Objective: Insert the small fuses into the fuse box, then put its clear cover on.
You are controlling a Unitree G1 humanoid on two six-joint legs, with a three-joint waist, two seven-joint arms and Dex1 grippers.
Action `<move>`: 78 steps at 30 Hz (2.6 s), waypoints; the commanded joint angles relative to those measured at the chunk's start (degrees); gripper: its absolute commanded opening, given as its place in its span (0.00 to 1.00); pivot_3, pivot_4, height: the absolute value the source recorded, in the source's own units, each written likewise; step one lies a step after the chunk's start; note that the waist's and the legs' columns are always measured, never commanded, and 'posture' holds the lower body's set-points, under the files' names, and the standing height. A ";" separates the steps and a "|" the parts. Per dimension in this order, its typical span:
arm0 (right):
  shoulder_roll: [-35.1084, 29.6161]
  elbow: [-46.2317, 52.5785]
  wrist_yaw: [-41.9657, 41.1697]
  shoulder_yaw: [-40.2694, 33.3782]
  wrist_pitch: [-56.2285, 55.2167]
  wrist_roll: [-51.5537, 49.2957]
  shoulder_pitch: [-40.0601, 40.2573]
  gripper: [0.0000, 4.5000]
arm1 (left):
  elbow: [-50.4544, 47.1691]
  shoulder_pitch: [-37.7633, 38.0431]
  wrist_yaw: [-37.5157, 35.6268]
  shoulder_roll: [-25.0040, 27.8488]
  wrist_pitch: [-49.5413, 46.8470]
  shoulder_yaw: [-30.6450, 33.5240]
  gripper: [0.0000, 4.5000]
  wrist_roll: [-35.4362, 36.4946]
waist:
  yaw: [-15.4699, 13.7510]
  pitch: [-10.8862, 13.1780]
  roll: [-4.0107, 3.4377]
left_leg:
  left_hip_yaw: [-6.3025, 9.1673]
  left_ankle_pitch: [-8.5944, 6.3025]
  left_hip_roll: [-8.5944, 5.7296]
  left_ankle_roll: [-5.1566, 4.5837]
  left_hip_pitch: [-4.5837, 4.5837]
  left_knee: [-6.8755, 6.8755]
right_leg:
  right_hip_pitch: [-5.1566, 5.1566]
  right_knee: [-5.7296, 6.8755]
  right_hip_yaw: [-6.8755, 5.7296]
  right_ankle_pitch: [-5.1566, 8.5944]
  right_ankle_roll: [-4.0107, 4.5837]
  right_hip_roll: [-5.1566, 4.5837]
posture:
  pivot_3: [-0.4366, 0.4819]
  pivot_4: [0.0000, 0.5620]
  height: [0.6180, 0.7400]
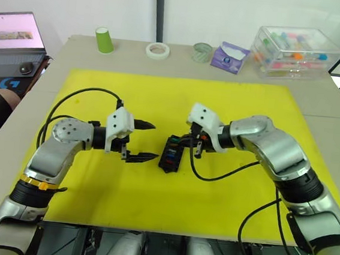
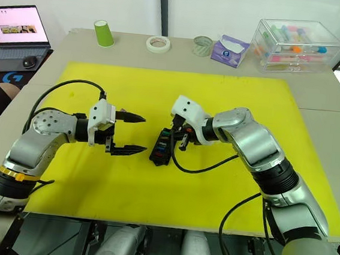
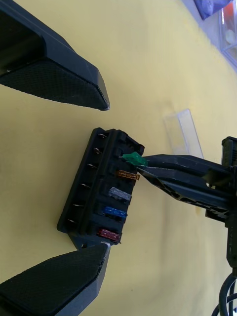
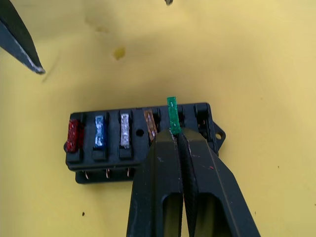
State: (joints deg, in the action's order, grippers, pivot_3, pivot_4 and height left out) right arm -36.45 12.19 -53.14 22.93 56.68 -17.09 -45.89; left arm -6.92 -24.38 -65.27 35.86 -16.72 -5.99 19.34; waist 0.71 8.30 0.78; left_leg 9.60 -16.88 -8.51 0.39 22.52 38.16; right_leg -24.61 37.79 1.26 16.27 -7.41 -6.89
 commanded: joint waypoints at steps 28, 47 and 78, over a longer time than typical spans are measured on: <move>-1.47 1.33 -1.29 2.12 -2.90 3.51 -0.45 0.00 | -1.09 -0.50 -0.19 0.57 0.51 0.44 1.00 0.01 | 0.03 0.00 0.00 | 0.00 0.00 0.00 0.00 0.00 0.00 | 0.00 0.00 0.00 0.00 0.00 0.00 | 0.48 0.27 1.00; -1.44 -0.50 -1.50 2.32 -3.52 5.20 -2.38 0.00 | -0.50 -1.31 0.13 -0.14 0.93 -0.19 1.00 -0.50 | 0.00 0.00 0.00 | 0.00 0.00 0.00 0.00 0.00 0.00 | 0.00 0.00 0.00 0.00 0.00 0.00 | 0.48 0.27 1.00; -1.63 -2.78 -6.83 4.35 -9.62 10.62 -2.12 0.00 | -0.27 -1.35 0.20 -0.14 1.61 -0.84 1.00 -1.03 | 0.01 0.00 0.00 | 0.00 0.00 0.00 0.00 0.00 0.00 | 0.00 0.00 -0.01 0.00 0.00 0.00 | 0.48 0.27 1.00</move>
State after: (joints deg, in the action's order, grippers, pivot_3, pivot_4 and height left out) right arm -37.67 9.26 -59.53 27.01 47.52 -7.09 -47.33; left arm -6.23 -24.98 -64.90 35.37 -15.69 -7.18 18.00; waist 0.72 8.30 0.78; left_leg 9.60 -16.88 -8.51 0.39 22.52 38.16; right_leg -24.61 37.79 1.25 16.27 -7.40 -6.89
